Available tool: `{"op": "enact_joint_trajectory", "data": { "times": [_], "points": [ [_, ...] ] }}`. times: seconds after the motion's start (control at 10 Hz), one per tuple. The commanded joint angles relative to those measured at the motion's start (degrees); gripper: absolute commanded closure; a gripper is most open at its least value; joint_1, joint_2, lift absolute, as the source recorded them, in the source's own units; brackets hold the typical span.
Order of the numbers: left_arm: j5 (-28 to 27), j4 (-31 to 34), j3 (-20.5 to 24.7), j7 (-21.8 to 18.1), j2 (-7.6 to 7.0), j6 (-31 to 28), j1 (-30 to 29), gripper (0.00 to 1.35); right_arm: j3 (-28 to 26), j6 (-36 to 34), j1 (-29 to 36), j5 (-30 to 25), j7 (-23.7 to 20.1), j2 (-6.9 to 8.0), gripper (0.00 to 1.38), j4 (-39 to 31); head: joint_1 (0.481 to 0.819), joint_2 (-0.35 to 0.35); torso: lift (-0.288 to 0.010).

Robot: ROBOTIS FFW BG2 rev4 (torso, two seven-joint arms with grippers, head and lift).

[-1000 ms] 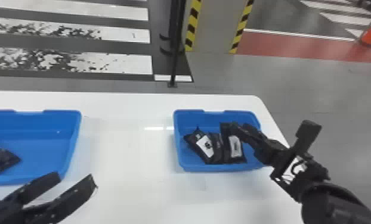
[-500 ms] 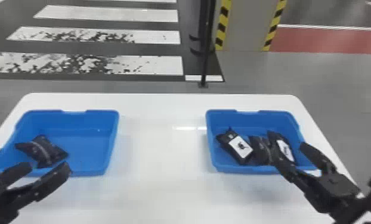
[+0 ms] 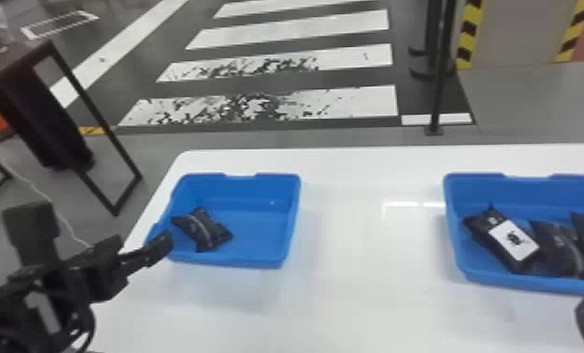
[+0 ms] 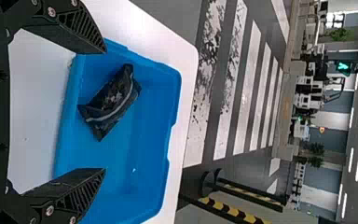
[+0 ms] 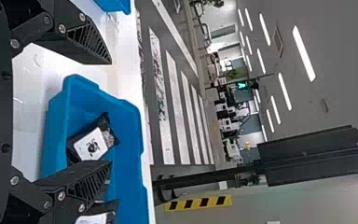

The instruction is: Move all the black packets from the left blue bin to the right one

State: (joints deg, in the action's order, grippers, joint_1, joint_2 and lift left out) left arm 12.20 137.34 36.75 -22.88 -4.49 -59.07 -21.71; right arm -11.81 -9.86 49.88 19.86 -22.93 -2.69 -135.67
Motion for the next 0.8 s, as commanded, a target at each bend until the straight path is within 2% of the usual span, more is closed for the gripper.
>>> {"op": "enact_joint_trajectory", "data": {
  "times": [0.0, 0.1, 0.4, 0.7],
  "points": [
    [-1.1, -5.5, -0.1, 0.6, -1.4, -1.4, 4.7, 0.15, 1.5, -1.1, 2.4, 1.5, 0.0, 0.05, 0.29, -0.7, 0.695, 0.319, -0.14],
    [-1.5, -10.7, -0.5, 1.4, -2.1, -1.7, 8.8, 0.15, 2.2, -1.5, 2.4, 2.3, -0.1, 0.05, 0.29, -0.1, 0.695, 0.35, -0.14],
    [-5.7, -27.6, -7.3, 2.4, -5.18, -3.8, 22.3, 0.15, 4.5, -2.7, 1.7, 4.4, -0.3, -1.18, 0.3, 1.3, 0.695, 0.35, -0.14],
    [-8.4, -34.8, -10.2, 5.1, -5.44, -6.7, 28.0, 0.15, 5.3, -3.4, 1.3, 5.7, -0.4, -1.53, 0.3, 2.2, 0.695, 0.35, -0.14]
  ]
}}
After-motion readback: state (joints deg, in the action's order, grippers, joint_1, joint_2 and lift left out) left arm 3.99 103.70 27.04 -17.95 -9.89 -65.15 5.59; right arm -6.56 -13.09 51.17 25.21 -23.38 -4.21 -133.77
